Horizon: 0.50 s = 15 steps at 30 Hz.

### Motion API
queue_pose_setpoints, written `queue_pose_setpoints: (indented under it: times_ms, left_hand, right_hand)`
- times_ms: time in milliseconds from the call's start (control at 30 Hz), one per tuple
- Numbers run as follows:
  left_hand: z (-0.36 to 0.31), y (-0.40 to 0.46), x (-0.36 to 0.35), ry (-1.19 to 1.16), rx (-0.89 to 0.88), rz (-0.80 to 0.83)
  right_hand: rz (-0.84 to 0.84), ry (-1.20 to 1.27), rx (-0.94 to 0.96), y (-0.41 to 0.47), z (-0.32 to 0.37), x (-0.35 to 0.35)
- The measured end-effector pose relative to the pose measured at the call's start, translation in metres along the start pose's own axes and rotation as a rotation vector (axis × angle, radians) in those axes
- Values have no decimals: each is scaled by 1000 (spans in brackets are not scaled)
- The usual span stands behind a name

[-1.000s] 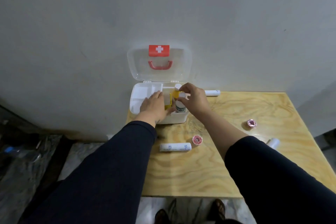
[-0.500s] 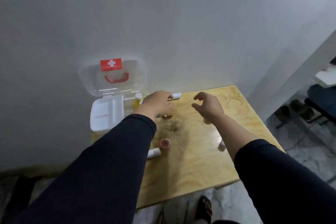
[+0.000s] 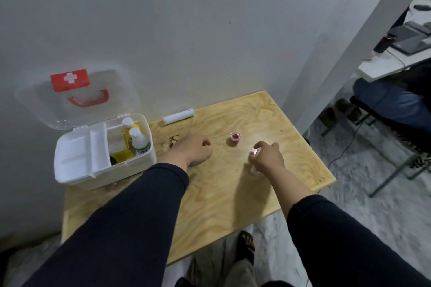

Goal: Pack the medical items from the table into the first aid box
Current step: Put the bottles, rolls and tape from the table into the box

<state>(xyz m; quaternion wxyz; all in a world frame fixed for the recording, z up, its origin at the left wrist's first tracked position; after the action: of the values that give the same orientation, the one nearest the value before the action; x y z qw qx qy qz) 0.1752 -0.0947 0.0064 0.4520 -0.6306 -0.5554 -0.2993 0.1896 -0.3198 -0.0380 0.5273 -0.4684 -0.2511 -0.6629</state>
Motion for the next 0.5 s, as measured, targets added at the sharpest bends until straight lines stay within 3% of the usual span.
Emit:
queue_pose_setpoints:
  times_ms: [200, 500]
  left_hand:
    - [15, 5, 6, -32, 44, -11]
    - [25, 17, 81, -112, 235, -262]
  right_hand:
    - [-35, 58, 13, 13, 4, 2]
    - [100, 106, 606, 58, 138, 22]
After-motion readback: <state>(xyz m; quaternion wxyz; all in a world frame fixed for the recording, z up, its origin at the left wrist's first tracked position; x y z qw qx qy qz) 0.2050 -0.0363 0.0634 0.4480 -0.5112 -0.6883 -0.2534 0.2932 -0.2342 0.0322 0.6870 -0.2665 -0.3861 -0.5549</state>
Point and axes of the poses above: each hand's wrist, its own y-axis towards the middle knuckle, its own x-axis out of the back of the hand, z = x × y, the point moved 7 cm from there along y, towards the middle knuckle, and after that the axes turned 11 degrees about -z, right-handed, at the moved point
